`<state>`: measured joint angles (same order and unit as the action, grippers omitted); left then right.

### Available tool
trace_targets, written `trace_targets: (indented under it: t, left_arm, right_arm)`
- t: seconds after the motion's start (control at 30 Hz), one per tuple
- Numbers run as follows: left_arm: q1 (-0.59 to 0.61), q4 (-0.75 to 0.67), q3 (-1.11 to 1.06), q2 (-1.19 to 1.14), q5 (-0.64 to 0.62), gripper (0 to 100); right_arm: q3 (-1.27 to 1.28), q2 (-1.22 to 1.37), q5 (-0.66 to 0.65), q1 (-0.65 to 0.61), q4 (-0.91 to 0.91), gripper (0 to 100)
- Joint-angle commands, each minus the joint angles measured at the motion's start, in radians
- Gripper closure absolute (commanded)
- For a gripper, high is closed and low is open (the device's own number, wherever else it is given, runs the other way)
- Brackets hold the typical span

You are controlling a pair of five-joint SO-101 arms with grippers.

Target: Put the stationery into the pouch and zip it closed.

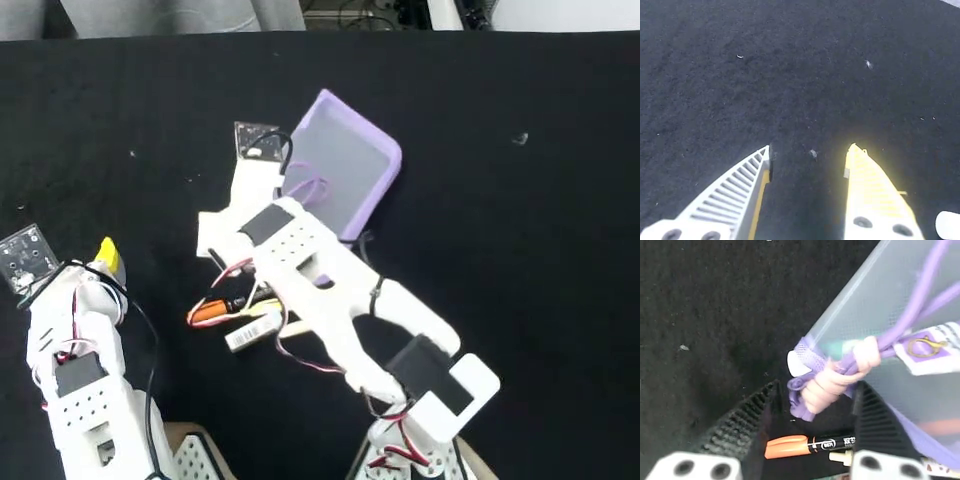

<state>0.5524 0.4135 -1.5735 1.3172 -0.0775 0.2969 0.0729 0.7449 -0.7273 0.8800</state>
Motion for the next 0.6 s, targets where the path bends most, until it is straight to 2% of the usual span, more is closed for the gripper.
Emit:
trace_targets:
  t: [0.0,0.27,0.57]
  left_arm:
    - [0.001,-0.026,0.012,0.009,-0.008,75]
    - [0.001,-0.026,0.012,0.009,-0.008,75]
    - [0.001,-0.026,0.012,0.009,-0.008,75]
  right_arm:
    - [-0.071,-0.004,-0.002,0.014,0.04,88.4]
    - [-0.073,0.001,-0.003,0.017,0.048,89.6]
    - [-0.074,0.005,-0.002,0.083,0.041,89.1]
